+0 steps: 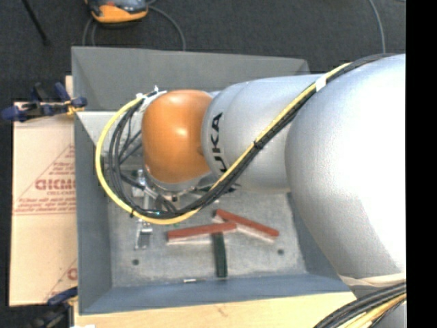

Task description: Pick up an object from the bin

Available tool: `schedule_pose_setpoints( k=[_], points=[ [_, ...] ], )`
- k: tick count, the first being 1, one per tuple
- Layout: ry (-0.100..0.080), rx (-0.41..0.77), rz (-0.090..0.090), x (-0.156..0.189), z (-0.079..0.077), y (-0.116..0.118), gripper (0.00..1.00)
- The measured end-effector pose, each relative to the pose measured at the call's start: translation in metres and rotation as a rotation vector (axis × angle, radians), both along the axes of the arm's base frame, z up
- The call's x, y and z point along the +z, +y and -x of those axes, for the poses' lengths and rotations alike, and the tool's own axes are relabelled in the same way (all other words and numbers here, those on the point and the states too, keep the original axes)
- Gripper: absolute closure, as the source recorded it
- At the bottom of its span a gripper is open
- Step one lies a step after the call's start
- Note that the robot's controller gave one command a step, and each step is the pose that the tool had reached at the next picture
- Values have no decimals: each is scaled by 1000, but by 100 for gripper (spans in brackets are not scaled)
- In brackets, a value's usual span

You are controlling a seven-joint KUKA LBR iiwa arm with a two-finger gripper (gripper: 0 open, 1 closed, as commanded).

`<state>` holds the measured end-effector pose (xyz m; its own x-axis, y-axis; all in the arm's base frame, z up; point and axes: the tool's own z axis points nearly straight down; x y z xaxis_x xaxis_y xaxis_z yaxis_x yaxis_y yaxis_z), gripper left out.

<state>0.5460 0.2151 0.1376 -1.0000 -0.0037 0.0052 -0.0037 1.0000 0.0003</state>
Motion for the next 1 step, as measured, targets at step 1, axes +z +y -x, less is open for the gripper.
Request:
schedule_pose_setpoints(
  k=[1],
  points=[
    [-7,-4,-1,4,-2,-1,0]
  ],
)
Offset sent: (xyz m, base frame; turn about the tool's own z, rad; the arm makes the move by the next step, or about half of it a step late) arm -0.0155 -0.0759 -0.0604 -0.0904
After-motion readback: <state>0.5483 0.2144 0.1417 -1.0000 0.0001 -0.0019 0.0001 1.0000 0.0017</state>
